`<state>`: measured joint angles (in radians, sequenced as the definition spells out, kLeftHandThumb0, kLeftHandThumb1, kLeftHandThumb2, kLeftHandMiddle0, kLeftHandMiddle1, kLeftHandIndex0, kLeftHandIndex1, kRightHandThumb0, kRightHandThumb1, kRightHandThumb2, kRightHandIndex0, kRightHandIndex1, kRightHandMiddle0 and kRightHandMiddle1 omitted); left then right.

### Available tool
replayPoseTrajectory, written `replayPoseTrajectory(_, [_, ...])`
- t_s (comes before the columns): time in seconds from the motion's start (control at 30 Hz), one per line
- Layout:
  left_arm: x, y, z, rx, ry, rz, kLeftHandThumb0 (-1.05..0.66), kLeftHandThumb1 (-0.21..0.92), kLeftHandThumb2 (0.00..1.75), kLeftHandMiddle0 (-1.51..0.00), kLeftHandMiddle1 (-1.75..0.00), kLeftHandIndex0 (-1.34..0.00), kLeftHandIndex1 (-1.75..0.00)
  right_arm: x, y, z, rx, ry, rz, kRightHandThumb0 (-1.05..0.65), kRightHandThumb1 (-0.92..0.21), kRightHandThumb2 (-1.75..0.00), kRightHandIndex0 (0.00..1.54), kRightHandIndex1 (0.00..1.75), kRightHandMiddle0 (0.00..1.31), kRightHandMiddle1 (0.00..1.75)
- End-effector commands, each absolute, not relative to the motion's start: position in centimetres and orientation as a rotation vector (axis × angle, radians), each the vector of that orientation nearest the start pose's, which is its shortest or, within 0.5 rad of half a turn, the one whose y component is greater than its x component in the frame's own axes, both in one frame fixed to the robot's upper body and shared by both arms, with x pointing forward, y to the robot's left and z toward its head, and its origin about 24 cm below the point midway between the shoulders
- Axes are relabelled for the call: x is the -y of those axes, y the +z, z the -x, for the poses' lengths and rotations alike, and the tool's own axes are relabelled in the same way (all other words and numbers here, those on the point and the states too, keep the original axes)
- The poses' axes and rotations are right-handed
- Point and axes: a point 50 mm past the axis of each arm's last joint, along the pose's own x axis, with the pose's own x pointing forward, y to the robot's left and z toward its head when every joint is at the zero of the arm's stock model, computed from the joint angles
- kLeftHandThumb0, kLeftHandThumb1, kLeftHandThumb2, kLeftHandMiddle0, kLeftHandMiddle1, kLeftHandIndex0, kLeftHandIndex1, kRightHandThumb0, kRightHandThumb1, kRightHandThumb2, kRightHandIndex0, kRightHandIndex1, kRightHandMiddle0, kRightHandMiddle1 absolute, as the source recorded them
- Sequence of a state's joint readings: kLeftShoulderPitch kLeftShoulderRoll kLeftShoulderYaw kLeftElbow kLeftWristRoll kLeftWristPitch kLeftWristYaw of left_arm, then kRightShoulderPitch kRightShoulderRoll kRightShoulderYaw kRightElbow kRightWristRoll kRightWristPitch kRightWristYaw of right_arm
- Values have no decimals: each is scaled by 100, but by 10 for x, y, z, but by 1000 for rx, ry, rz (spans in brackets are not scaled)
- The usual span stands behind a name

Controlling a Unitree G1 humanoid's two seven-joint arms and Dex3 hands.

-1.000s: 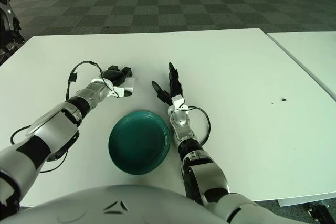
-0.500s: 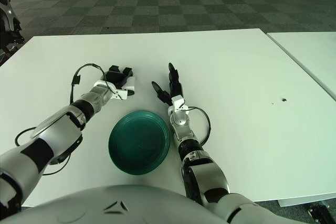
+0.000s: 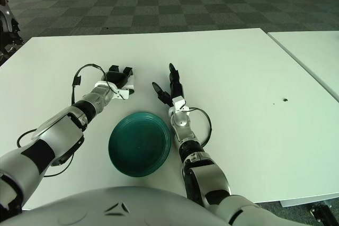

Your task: Put the charger into the plate.

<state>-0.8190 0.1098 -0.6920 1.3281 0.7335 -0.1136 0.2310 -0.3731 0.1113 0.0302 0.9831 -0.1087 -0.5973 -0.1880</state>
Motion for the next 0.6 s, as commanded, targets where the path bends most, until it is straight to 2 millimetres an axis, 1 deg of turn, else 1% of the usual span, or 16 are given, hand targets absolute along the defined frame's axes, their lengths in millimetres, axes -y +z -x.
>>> replayPoseTrajectory(0.0, [-112,-82,-279,-485,-790,-1344,-43,46,112,-83,-175,-50,-174,107,-111,-198,-502,-10,54,-77,-90,-23,4,0,0,13])
replayPoseTrajectory(0.2, [-113,-80,-280,-487,-723,-1257,-44,40,121,-97,-175,-54,-175,107,-110,-200,-498,-14,48,-77,-90,-23,5,1,0,15])
replayPoseTrajectory(0.33, [-114,-78,-282,-477,-695,-1230,-45,38,124,-102,-175,-56,-175,108,-110,-200,-496,-12,51,-77,-91,-24,6,1,0,16])
replayPoseTrajectory(0.43, [-119,-72,-290,-451,-654,-1207,-45,35,127,-107,-175,-58,-175,110,-110,-201,-493,-9,55,-78,-92,-25,7,1,0,16])
replayPoseTrajectory(0.57, [-124,-45,-316,-349,-555,-1220,-46,34,128,-109,-175,-59,-175,111,-110,-201,-497,-11,57,-78,-92,-25,7,1,0,16])
